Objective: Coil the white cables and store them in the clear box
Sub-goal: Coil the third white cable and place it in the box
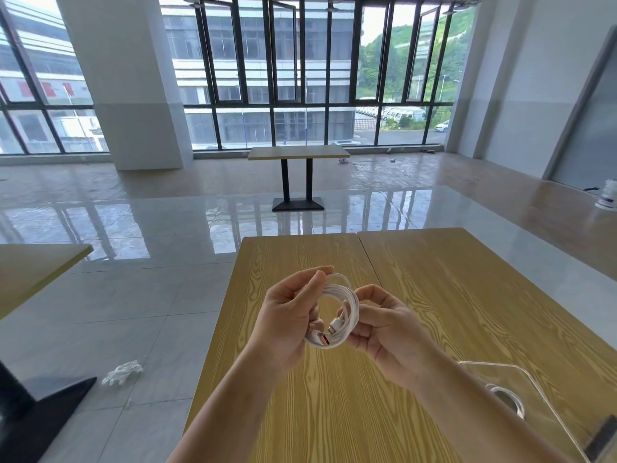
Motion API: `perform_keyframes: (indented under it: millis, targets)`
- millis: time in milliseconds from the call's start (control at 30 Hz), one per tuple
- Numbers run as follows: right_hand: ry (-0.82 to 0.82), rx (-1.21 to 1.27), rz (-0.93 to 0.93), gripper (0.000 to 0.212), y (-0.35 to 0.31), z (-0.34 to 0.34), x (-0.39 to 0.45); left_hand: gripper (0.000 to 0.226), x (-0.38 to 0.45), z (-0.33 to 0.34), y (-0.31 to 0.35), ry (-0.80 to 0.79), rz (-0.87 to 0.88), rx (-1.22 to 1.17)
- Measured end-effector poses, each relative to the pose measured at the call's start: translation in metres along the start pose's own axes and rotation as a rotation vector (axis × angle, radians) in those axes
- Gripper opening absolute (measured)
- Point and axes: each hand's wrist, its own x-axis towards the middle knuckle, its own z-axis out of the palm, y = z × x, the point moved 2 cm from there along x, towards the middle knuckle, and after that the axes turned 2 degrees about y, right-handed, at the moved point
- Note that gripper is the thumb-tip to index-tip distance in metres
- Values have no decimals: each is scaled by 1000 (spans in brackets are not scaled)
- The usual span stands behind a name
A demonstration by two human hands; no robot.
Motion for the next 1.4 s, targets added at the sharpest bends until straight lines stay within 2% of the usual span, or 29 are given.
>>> perform_keyframes:
  millis: [200, 333, 433, 533, 633, 767, 833, 1033, 1233, 1400]
  targets:
    - [-23, 121, 15, 16, -1, -2, -2, 29, 1, 4, -6, 17, -7, 50]
    - [-55, 104, 69, 9, 2, -2, -7, 22, 3, 6, -8, 57, 8, 59]
    - [-5, 18, 48, 18, 2, -6, -9, 21, 5, 7, -10, 112, 29, 94]
    - [119, -188, -37, 15, -1, -11, -12, 21, 7, 7, -12, 189, 68, 159]
    - [273, -536, -199, 21, -11, -16, -19, 22, 8, 5, -13, 235, 127, 254]
    - [153, -898, -192, 29, -19, -3, -29, 20, 8, 10, -11, 237, 211, 343]
    - [169, -1002, -187, 25, -20, 1, -29, 21, 7, 13, -10, 231, 241, 350]
    - [132, -714, -119, 7, -21, -6, -26, 20, 7, 9, -8, 260, 223, 301]
    - [25, -611, -160, 12, -24, -24, -30, 24, 8, -6, -13, 341, 124, 237]
    - [30, -613, -187, 13, -21, -36, -27, 26, 10, 0, -15, 276, 75, 152]
